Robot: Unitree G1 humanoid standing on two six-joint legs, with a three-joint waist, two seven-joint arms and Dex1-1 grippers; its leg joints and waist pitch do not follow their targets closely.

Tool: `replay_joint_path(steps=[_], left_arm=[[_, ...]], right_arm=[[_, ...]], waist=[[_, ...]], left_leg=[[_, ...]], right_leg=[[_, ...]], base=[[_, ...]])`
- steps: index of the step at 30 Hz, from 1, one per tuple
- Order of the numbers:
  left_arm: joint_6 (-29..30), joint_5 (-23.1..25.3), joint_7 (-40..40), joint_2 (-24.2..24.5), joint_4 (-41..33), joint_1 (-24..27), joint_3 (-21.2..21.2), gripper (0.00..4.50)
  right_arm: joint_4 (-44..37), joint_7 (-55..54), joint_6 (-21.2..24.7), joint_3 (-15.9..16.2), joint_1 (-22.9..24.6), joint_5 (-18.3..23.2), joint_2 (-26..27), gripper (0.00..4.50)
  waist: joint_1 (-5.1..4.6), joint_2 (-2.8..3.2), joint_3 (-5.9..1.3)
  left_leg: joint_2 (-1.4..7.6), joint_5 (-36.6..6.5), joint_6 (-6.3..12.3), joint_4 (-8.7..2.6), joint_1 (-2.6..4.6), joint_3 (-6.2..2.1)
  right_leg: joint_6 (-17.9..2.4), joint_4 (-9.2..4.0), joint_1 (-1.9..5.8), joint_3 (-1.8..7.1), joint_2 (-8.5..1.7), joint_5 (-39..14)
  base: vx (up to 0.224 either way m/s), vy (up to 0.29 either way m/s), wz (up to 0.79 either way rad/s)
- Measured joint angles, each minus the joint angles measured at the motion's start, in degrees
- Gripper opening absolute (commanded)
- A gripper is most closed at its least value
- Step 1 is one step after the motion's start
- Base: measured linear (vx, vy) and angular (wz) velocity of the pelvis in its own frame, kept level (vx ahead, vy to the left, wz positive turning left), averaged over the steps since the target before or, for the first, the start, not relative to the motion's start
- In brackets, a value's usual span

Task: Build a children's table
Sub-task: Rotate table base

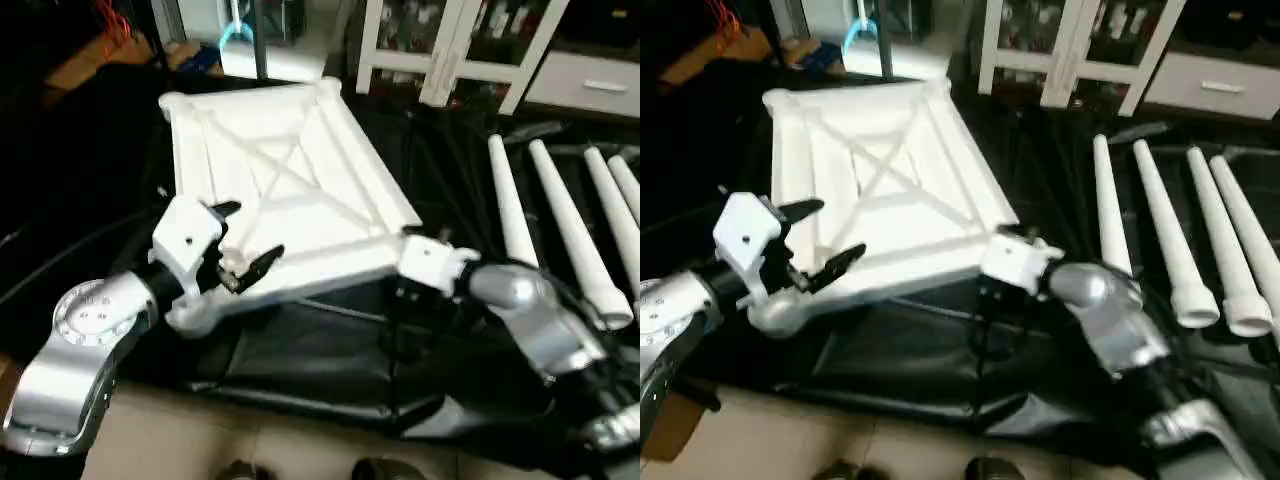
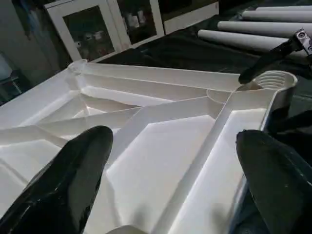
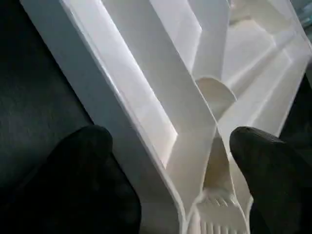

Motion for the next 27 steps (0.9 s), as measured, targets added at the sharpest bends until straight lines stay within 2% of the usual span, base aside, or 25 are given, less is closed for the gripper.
replay_joint_path(steps=[6,9,11,16,20,22,25,27], left_arm=[[0.5,2.1,1.6,0.0,0.0,0.3,-1.2,4.5],[0.5,4.9,3.6,-0.8,2.3,-0.8,-3.2,4.5],[0.6,5.6,4.1,-2.1,4.3,-2.4,-4.8,4.5],[2.6,1.9,-1.1,-6.2,7.5,-7.1,-10.8,4.5],[2.4,4.7,-3.9,-8.1,16.7,-11.8,-15.8,4.5],[2.4,5.3,-5.4,-8.4,19.1,-12.5,-17.2,4.5],[2.1,6.1,-6.8,-9.8,22.4,-14.4,-20.2,4.5],[0.9,7.7,-5.9,-10.6,26.0,-16.6,-21.2,4.5]], right_arm=[[-12.3,5.4,5.1,-3.1,4.5,10.5,1.4,4.48],[-18.9,6.7,8.5,-7.1,6.0,14.8,-0.7,4.48],[-20.7,6.6,9.5,-10.0,6.1,15.3,-2.6,4.48],[-21.7,3.2,11.4,-15.3,6.5,13.3,-6.7,4.48],[-24.6,2.7,15.1,-19.3,12.3,12.4,-11.5,4.48],[-26.0,3.1,16.4,-19.4,14.7,12.4,-12.1,4.48],[-28.5,3.8,17.7,-19.5,17.5,12.5,-12.4,4.48],[-30.3,3.1,19.1,-20.0,18.4,12.8,-12.1,4.48]], waist=[[0.39,-0.07,0.05],[0.68,-0.07,0.05],[0.67,-0.05,0.06],[0.83,0.16,0.09],[1.21,0.98,0.02],[0.74,1.22,0.08],[0.15,2.11,0.09],[0.1,2.87,0.08]], left_leg=[[0.0,0.0,0.02,-0.11,-0.12,0.0],[0.0,0.0,0.02,-0.1,-0.14,0.01],[0.0,0.0,-0.07,-0.11,-0.16,0.06],[0.0,0.1,0.02,-0.15,-0.31,0.13],[0.0,0.1,0.17,-0.38,-0.37,0.12],[0.01,0.2,0.19,-0.44,-0.43,0.12],[0.02,0.2,0.19,-0.5,-0.47,0.1],[0.02,0.2,0.25,-0.5,-0.43,0.1]], right_leg=[[0.0,-0.14,-0.05,-0.02,0.0,0.0],[0.0,-0.27,0.05,0.02,0.0,0.0],[0.0,-0.36,0.13,0.06,-0.01,0.0],[0.0,-0.49,0.15,0.09,-0.04,0.0],[0.1,-0.65,0.11,0.06,-0.04,0.0],[0.1,-0.63,-0.02,0.04,-0.02,0.0],[0.1,-0.7,-0.04,0.0,-0.02,0.0],[0.1,-0.71,0.01,-0.03,-0.02,0.0]], base=[[0.0,0.0,0.0],[0.0,0.0,0.0],[0.0,0.0,0.0],[0.0,0.0,0.0],[0.0,0.0,0.0],[0.0,0.0,0.0],[0.0,0.0,0.0],[0.0,0.0,0.0]])
